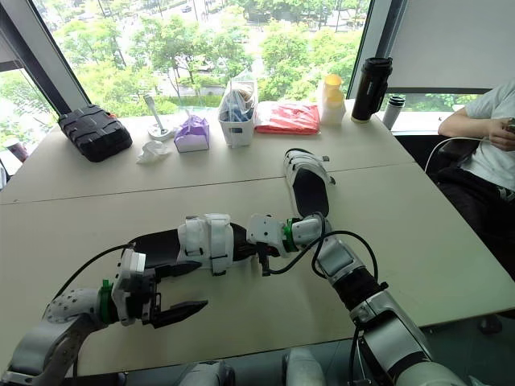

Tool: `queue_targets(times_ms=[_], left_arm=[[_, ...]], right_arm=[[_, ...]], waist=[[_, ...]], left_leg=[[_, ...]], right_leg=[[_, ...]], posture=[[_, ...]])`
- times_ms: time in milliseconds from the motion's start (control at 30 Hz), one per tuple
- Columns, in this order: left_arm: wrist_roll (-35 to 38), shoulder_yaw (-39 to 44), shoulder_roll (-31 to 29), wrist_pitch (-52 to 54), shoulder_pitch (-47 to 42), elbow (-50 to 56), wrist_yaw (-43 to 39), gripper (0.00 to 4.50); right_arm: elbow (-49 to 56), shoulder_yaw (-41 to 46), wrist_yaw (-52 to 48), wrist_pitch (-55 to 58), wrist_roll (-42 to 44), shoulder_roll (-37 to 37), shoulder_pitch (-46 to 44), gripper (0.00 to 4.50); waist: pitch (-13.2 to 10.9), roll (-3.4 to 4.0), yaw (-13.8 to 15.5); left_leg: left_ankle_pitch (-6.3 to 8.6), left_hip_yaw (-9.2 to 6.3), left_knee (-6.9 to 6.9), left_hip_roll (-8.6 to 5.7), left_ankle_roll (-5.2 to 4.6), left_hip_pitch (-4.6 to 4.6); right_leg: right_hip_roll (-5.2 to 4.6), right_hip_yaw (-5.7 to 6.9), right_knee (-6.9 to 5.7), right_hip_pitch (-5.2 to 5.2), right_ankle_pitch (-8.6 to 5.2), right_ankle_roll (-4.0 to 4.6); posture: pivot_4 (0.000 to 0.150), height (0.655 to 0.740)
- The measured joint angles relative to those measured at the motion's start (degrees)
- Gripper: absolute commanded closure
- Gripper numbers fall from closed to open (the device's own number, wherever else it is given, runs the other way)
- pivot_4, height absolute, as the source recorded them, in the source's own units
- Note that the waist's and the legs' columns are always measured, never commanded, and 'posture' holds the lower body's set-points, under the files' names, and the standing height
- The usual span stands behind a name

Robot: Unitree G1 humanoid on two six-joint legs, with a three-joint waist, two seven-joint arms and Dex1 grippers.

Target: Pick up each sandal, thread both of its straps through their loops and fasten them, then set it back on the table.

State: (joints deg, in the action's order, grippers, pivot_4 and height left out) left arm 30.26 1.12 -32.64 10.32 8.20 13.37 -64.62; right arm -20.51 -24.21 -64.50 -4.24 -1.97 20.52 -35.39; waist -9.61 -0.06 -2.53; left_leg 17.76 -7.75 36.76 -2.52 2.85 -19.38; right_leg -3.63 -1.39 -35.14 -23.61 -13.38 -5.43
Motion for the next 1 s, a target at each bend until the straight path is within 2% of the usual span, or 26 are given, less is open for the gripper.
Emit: queue_targets(times_ms=[400,500,733,767,933,1000], left_arm=[[-2.8,-2.7,5.6,-2.2,-2.7,-3.8,3.2,0.03],[-3.6,-3.7,6.6,-2.2,-3.8,-4.7,3.9,0.81],[-4.8,-5.1,8.4,-2.1,-5.0,-6.7,5.2,4.23],[-4.9,-5.2,8.6,-2.1,-5.0,-6.7,5.4,4.46],[-5.3,-5.9,8.9,-1.1,-5.3,-7.7,6.1,4.46],[-5.0,-6.6,7.3,1.0,-4.2,-6.5,5.6,4.46]], right_arm=[[-0.1,-0.1,0.0,0.0,0.0,0.0,-0.1,4.50],[-0.2,-0.1,0.1,0.0,-0.1,0.0,-0.1,4.50],[0.1,-0.1,0.0,0.0,-0.1,-0.1,0.0,4.50],[0.1,-0.1,0.1,0.0,-0.1,0.0,0.1,4.50],[0.1,-0.1,0.1,0.0,-0.1,0.0,0.1,4.50],[0.2,-0.1,0.1,0.0,-0.1,0.0,0.1,4.50]], waist=[[0.0,0.00,0.0],[0.0,0.00,0.1],[0.0,0.00,0.0],[0.0,0.00,0.0],[0.0,0.01,0.1],[0.0,0.03,0.0]], left_leg=[[0.00,0.00,0.00,0.02,0.00,0.01],[0.00,-0.01,0.00,0.02,0.00,0.02],[0.00,-0.01,0.00,0.05,0.00,0.00],[0.00,0.00,0.00,0.05,0.00,0.00],[0.00,0.00,0.00,0.05,0.00,0.01],[0.00,0.00,0.00,0.04,0.00,0.02]], right_leg=[[0.02,0.01,0.00,0.01,0.01,0.00],[0.02,0.02,-0.01,0.03,0.02,0.01],[0.05,0.03,0.00,0.00,0.03,0.01],[0.05,0.03,-0.01,0.00,0.03,0.01],[0.05,0.03,-0.01,0.02,0.03,0.01],[0.05,0.03,0.00,0.02,0.02,0.01]], posture=[[0.150,0.7400],[0.150,0.7400],[0.150,0.7400],[0.150,0.7400],[0.150,0.7400],[0.150,0.7400]])
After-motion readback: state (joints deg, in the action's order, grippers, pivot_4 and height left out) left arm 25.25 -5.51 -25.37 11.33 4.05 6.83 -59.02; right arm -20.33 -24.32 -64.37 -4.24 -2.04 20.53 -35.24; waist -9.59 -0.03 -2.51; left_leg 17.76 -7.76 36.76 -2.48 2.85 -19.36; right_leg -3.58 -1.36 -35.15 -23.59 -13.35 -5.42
